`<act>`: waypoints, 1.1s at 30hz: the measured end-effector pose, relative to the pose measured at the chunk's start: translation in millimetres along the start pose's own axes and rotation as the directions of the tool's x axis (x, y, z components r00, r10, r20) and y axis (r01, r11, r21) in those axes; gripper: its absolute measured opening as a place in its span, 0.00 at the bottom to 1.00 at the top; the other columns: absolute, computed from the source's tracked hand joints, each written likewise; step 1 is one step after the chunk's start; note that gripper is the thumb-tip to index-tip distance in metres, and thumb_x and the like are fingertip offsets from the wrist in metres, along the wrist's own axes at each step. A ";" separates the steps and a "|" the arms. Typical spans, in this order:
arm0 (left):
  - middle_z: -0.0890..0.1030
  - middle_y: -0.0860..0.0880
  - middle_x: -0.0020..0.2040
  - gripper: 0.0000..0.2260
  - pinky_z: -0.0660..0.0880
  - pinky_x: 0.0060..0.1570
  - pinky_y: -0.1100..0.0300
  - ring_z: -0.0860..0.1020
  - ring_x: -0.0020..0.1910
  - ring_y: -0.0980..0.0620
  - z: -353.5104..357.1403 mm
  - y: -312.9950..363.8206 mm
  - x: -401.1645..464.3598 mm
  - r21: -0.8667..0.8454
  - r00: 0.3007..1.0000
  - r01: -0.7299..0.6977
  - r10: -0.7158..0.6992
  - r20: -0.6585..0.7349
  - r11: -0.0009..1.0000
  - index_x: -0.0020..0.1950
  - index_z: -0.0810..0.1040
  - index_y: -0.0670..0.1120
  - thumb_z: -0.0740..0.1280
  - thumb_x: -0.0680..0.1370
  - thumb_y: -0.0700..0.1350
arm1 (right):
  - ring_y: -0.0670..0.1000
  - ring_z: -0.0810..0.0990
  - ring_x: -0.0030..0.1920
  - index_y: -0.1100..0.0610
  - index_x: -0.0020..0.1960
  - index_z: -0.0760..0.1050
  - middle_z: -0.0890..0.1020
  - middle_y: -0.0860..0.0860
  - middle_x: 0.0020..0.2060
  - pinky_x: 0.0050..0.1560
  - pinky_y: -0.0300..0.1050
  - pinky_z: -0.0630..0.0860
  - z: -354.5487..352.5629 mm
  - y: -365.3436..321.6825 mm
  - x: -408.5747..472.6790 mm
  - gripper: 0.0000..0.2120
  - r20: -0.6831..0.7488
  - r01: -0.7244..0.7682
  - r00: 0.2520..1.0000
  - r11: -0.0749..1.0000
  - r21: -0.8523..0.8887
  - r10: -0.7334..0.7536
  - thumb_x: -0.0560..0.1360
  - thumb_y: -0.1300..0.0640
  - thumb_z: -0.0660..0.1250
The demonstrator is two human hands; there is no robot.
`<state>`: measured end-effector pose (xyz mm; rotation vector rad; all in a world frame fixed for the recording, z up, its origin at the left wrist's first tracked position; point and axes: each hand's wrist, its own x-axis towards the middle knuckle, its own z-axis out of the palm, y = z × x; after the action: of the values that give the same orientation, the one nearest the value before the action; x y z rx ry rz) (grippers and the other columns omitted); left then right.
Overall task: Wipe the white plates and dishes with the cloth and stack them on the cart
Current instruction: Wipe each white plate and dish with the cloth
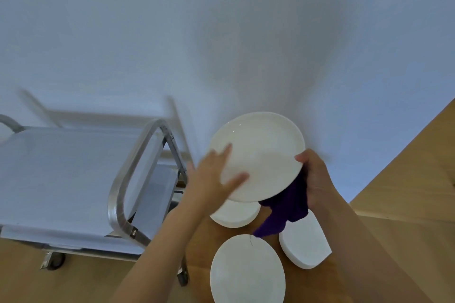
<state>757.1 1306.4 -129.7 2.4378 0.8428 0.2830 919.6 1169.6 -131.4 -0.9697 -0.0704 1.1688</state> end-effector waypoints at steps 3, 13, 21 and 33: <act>0.67 0.46 0.73 0.31 0.69 0.65 0.43 0.70 0.68 0.44 -2.4 -13.0 9.7 -0.567 0.887 0.293 -0.441 -0.140 0.769 0.77 0.57 0.50 0.62 0.78 0.59 | 0.56 0.82 0.33 0.59 0.43 0.80 0.83 0.56 0.35 0.31 0.48 0.78 -3.8 3.6 0.6 0.21 0.006 0.024 1.000 0.999 0.027 -0.025 0.51 0.56 0.68; 0.81 0.45 0.60 0.21 0.79 0.51 0.45 0.81 0.56 0.44 3.6 -20.5 13.6 -0.918 0.915 0.262 -0.225 0.334 -0.297 0.62 0.78 0.47 0.68 0.75 0.58 | 0.56 0.81 0.45 0.58 0.53 0.77 0.84 0.56 0.43 0.46 0.51 0.78 -0.2 8.0 -2.0 0.18 -0.298 -0.039 0.953 0.953 -0.302 -0.056 0.71 0.45 0.68; 0.84 0.46 0.55 0.22 0.80 0.43 0.48 0.83 0.51 0.44 13.9 -19.8 8.2 -0.942 0.919 0.207 -0.277 0.280 -0.266 0.56 0.83 0.54 0.60 0.76 0.66 | 0.62 0.81 0.50 0.54 0.61 0.74 0.82 0.60 0.51 0.56 0.64 0.76 26.5 -19.4 -5.5 0.29 -0.276 0.318 0.892 0.931 -0.178 -0.358 0.70 0.35 0.58; 0.79 0.43 0.63 0.28 0.69 0.65 0.38 0.76 0.63 0.39 35.1 9.5 -8.7 -0.924 0.885 0.292 -0.297 0.358 -0.246 0.69 0.73 0.51 0.58 0.76 0.66 | 0.60 0.46 0.75 0.53 0.77 0.39 0.48 0.59 0.76 0.73 0.55 0.51 38.8 55.3 27.1 0.37 -0.097 -0.103 0.804 0.023 -0.994 -0.586 0.77 0.38 0.52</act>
<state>767.7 1279.9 -153.8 0.5800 0.6909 0.4943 870.7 1217.4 -156.1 -2.4322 -0.7282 0.2376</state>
